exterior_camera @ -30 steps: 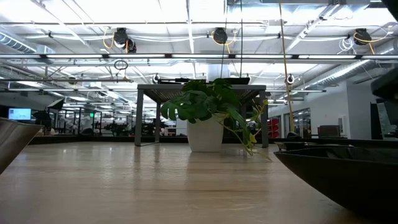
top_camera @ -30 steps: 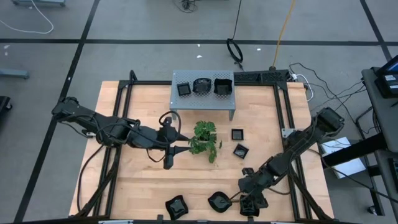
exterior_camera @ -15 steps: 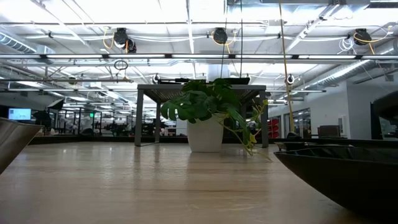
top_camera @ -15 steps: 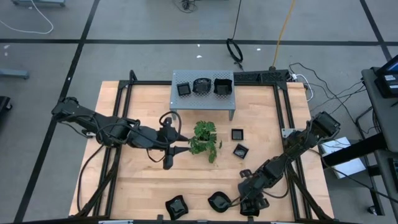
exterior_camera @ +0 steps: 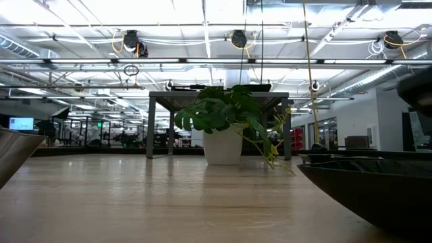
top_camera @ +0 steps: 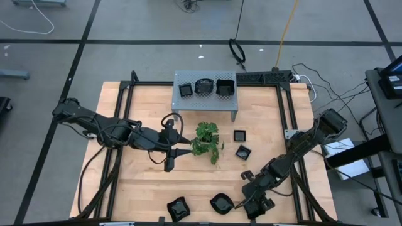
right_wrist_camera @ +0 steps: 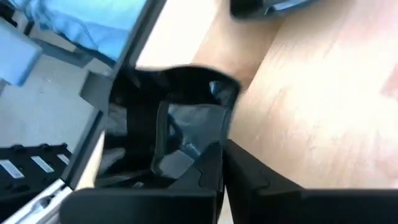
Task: Pick & Place Mini shaped plates
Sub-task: Stack the black distorted square shaped plate on top of the other black distorted square shaped plate on the shelf
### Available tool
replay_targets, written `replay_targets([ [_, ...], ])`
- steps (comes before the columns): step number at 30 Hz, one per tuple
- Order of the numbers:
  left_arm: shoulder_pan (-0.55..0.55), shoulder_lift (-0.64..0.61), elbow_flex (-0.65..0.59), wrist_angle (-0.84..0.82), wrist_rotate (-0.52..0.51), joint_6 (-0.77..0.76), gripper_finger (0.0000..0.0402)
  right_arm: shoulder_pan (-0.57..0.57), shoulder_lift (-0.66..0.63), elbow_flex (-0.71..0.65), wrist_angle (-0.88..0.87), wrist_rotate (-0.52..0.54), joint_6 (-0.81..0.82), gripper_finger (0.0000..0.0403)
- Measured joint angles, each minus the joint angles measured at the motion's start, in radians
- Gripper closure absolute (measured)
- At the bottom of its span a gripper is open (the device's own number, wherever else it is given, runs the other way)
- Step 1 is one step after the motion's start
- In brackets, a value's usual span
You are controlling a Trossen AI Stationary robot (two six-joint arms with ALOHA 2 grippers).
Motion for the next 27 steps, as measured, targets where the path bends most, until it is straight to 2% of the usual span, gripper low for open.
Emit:
replay_targets([
  [2, 0.000, 0.000, 0.000, 0.000, 0.000, 0.000, 0.0243, -0.018, -0.028, 0.000, 0.001, 0.039, -0.005, 0.0401],
  [7, 0.000, 0.000, 0.000, 0.002, 0.000, 0.001, 0.0243, -0.086, -0.127, 0.000, 0.000, 0.265, -0.021, 0.0402],
  [14, 0.000, 0.000, 0.000, 0.002, 0.000, 0.031, 0.0243, -0.262, -0.312, 0.000, -0.001, 0.556, -0.065, 0.0402],
  [18, 0.000, 0.000, 0.000, 0.002, 0.000, 0.026, 0.0243, -0.413, -0.435, 0.000, 0.005, 0.712, -0.134, 0.0402],
  [22, 0.001, 0.000, 0.000, 0.003, -0.005, 0.026, 0.0243, -0.603, -0.532, 0.001, 0.060, 0.818, -0.147, 0.0402],
  [24, 0.001, 0.000, 0.000, 0.006, -0.017, 0.034, 0.0243, -0.711, -0.556, 0.001, 0.112, 0.839, -0.096, 0.0402],
  [27, 0.001, 0.000, 0.000, 0.011, -0.039, 0.064, 0.0243, -0.867, -0.565, 0.002, 0.160, 0.809, 0.006, 0.0402],
])
